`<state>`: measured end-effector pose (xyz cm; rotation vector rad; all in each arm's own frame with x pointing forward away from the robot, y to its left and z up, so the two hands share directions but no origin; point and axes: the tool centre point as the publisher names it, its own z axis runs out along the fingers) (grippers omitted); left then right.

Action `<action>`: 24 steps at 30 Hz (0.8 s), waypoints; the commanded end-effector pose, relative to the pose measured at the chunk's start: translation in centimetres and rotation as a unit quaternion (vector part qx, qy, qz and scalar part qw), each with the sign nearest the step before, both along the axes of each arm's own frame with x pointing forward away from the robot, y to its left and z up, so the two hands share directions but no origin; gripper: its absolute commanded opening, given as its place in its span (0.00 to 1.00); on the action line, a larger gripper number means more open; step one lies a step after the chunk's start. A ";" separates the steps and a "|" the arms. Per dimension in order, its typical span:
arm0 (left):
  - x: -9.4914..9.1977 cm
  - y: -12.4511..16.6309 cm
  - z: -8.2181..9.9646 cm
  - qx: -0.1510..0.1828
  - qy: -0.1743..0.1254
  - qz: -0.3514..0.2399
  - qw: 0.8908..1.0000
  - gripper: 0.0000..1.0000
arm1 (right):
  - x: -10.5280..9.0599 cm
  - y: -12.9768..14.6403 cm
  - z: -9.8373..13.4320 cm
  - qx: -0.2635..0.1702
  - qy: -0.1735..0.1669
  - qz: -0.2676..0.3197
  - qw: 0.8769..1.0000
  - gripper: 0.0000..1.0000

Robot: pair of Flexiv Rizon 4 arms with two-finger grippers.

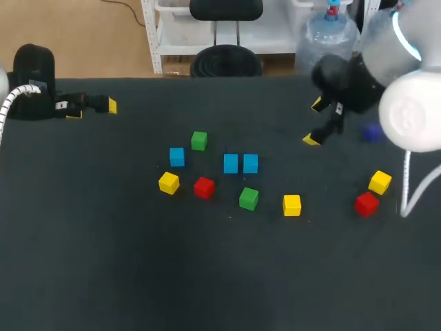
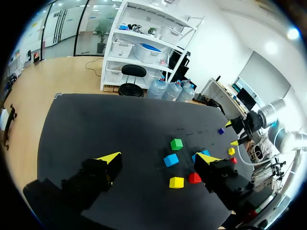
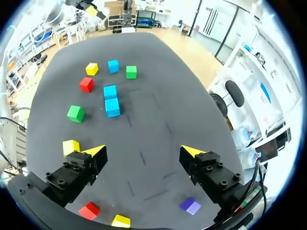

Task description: Place the blue cubes, place green cubes on the blue cubes, place the yellow cubes on the green cubes, then place the red cubes on the yellow cubes, and place purple cube on the red cubes.

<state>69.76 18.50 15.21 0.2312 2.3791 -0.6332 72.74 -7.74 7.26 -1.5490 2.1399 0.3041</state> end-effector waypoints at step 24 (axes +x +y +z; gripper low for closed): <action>-0.2 0.3 0.3 0.020 -0.015 -0.036 0.999 1.00 | -0.2 -0.4 -0.1 0.032 -0.009 0.015 0.999 1.00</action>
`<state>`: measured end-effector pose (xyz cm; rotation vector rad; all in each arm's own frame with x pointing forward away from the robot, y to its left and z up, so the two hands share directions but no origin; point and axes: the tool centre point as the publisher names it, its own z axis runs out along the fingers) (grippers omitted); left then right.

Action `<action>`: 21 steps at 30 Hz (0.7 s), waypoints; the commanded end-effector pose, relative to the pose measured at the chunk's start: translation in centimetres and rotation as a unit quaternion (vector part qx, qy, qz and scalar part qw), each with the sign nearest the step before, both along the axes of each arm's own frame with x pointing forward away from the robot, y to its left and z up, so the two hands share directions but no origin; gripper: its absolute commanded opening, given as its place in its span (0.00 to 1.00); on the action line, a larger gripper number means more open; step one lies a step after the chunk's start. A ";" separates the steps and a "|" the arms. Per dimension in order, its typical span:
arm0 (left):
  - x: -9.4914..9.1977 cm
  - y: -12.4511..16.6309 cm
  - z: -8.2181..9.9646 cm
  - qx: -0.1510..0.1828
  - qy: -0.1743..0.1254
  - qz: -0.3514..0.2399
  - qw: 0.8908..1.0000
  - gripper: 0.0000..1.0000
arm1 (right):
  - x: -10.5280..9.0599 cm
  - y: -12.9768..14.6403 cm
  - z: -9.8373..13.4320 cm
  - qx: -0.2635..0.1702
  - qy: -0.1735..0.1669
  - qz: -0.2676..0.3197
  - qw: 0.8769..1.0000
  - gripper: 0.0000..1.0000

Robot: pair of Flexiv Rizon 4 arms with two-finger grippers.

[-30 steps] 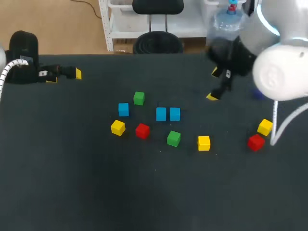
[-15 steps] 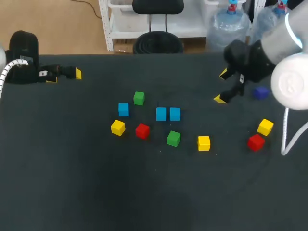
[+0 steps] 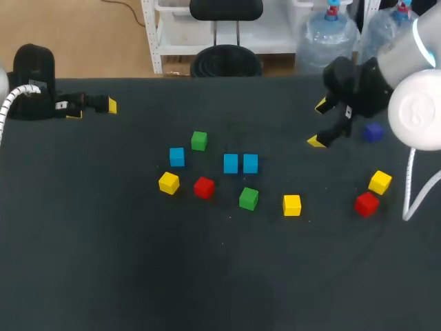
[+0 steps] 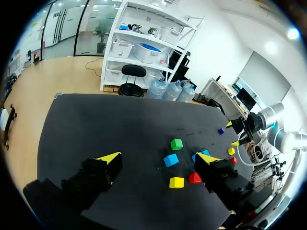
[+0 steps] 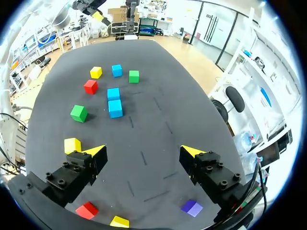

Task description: Place the blue cubes, place green cubes on the blue cubes, place the yellow cubes on the green cubes, then place the red cubes on the yellow cubes, and place purple cube on the red cubes.

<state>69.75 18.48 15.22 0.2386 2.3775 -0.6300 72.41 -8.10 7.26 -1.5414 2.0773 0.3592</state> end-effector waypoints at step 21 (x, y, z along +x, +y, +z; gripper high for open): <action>-0.2 -5.8 -0.9 0.128 -0.056 -0.384 0.913 1.00 | 0.1 0.0 -0.1 0.001 0.001 0.001 1.000 1.00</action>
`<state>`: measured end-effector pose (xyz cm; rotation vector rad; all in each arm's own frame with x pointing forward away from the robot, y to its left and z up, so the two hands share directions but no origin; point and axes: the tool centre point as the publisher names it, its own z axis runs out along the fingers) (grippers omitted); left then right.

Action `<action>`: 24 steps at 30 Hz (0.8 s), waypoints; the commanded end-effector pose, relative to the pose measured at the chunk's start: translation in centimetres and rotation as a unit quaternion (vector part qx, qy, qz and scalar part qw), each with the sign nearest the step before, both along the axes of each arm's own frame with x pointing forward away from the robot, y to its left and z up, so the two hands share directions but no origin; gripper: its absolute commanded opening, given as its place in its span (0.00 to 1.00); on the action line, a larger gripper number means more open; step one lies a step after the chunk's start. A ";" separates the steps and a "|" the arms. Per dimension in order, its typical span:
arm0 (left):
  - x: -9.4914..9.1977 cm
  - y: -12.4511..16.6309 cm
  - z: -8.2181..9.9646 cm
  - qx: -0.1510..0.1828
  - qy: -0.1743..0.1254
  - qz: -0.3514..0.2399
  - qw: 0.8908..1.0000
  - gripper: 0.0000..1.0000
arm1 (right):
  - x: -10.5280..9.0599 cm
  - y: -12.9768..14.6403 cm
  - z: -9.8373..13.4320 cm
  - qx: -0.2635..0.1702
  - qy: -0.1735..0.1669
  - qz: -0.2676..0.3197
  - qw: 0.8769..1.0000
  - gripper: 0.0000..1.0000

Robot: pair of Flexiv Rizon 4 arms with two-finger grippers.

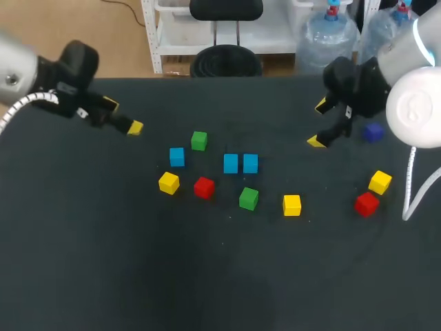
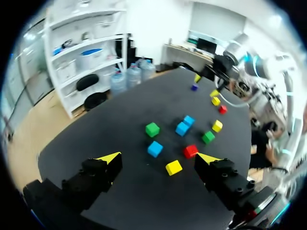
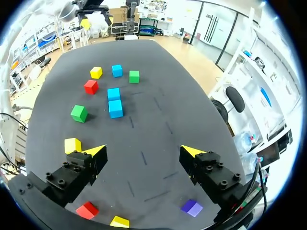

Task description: Place the blue cubes, place green cubes on the blue cubes, place the yellow cubes on the green cubes, then place the red cubes on the yellow cubes, and place purple cube on the red cubes.

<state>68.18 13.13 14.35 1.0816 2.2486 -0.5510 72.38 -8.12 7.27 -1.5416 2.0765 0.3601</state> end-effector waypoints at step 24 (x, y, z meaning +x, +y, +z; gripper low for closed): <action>2.4 -4.3 -3.8 0.143 -0.054 -0.162 0.975 1.00 | 0.1 0.0 -0.1 0.001 0.001 0.001 1.000 1.00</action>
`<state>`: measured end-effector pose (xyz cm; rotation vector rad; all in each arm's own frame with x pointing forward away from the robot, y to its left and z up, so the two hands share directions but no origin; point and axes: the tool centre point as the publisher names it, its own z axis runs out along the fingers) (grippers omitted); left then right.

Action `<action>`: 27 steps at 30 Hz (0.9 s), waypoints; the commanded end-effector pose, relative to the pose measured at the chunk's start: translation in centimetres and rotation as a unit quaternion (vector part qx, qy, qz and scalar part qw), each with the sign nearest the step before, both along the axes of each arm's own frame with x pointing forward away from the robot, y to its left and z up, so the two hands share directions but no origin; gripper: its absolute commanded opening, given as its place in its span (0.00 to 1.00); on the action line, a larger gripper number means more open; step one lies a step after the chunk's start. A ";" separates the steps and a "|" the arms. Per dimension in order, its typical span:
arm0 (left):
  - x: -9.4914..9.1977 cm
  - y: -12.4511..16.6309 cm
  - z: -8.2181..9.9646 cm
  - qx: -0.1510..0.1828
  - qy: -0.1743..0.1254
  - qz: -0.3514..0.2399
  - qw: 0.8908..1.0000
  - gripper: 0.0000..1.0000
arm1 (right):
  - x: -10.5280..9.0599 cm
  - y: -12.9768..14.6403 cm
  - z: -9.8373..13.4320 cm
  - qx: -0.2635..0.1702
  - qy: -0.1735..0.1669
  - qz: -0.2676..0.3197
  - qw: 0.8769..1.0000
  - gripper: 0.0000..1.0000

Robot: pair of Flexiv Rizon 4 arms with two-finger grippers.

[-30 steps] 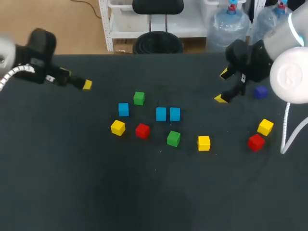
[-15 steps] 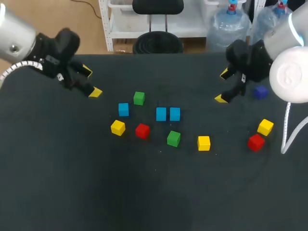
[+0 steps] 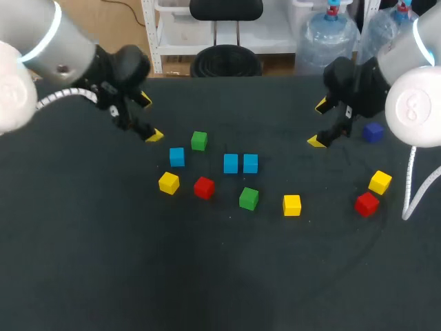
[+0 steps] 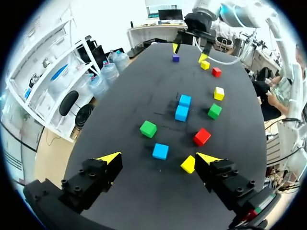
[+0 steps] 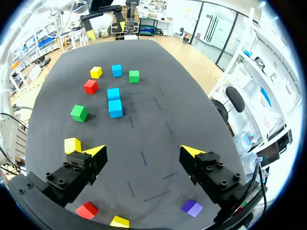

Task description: Place the blue cubes, place green cubes on the blue cubes, place the yellow cubes on the green cubes, then place the red cubes on the yellow cubes, and place purple cube on the red cubes.

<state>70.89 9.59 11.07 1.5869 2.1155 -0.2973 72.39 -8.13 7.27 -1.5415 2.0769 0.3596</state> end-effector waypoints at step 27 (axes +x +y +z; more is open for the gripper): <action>0.0 -3.0 -5.6 0.046 0.004 -0.074 0.996 1.00 | 0.1 0.0 -0.1 0.001 0.001 0.001 1.000 1.00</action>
